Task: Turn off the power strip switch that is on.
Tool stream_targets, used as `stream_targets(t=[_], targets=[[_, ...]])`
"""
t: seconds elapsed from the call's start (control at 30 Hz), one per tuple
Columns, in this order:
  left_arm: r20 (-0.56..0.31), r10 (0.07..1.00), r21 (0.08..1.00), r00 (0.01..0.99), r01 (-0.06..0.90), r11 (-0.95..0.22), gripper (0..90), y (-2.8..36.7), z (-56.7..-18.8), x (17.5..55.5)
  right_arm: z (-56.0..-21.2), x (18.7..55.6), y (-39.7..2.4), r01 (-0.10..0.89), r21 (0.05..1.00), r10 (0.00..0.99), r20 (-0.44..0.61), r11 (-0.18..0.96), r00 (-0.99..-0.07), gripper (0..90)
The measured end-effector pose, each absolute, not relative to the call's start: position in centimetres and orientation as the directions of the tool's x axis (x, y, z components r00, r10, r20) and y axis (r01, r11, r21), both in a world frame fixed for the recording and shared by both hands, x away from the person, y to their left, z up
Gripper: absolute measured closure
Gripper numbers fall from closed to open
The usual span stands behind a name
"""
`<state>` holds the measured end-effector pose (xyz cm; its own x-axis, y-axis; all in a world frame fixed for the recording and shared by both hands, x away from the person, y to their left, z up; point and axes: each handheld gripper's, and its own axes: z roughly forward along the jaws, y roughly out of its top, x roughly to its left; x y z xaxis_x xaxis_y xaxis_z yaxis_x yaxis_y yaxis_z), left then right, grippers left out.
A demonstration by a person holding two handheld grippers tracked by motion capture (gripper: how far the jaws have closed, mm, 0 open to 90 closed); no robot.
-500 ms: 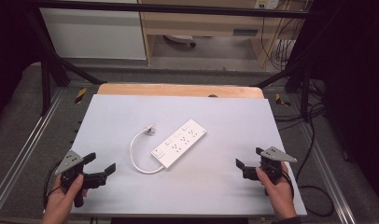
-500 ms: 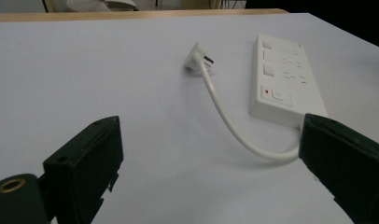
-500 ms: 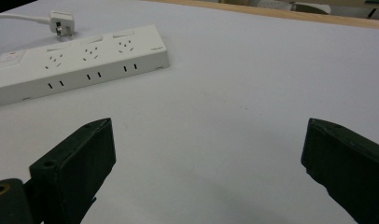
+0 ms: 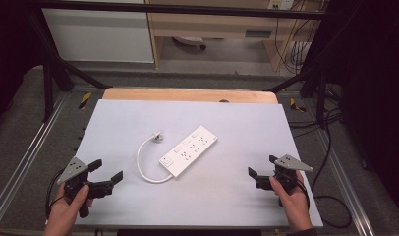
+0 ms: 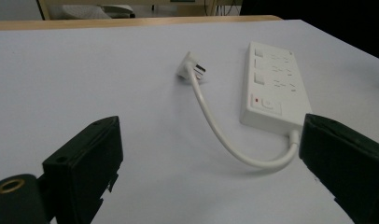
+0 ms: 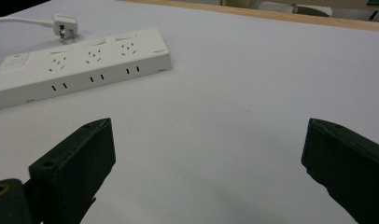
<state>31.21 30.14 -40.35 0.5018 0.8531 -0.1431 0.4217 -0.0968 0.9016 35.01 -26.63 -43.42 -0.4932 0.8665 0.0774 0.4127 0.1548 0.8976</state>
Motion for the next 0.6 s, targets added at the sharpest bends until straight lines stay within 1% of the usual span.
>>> stream_targets(t=[0.07, 0.1, 0.2, 0.5, 0.6], targets=[[-0.153, 0.851, 0.897, 0.503, 0.432, -0.094, 6.1, 30.0, -40.2, 31.4, -43.4, 35.0, -26.6, 0.413, 0.898, 0.866, 0.078, 0.155, -0.494, 3.2], [-0.174, 0.848, 0.885, 0.5, 0.457, -0.088, 6.1, 29.9, -39.9, 31.7, -43.4, 35.0, -26.6, 0.413, 0.898, 0.866, 0.078, 0.154, -0.494, 3.2], [-0.179, 0.847, 0.882, 0.5, 0.463, -0.087, 6.2, 29.7, -39.5, 32.0, -43.4, 35.0, -26.7, 0.411, 0.899, 0.865, 0.078, 0.154, -0.495, 3.2], [-0.158, 0.857, 0.849, 0.491, 0.511, -0.137, 6.7, 29.2, -38.7, 33.2, -43.5, 35.0, -26.6, 0.423, 0.893, 0.867, 0.081, 0.156, -0.491, 3.0], [-0.165, 0.849, 0.842, 0.501, 0.519, -0.143, 6.7, 29.0, -38.4, 33.5, -43.6, 35.1, -26.6, 0.425, 0.892, 0.867, 0.083, 0.155, -0.491, 3.0]])
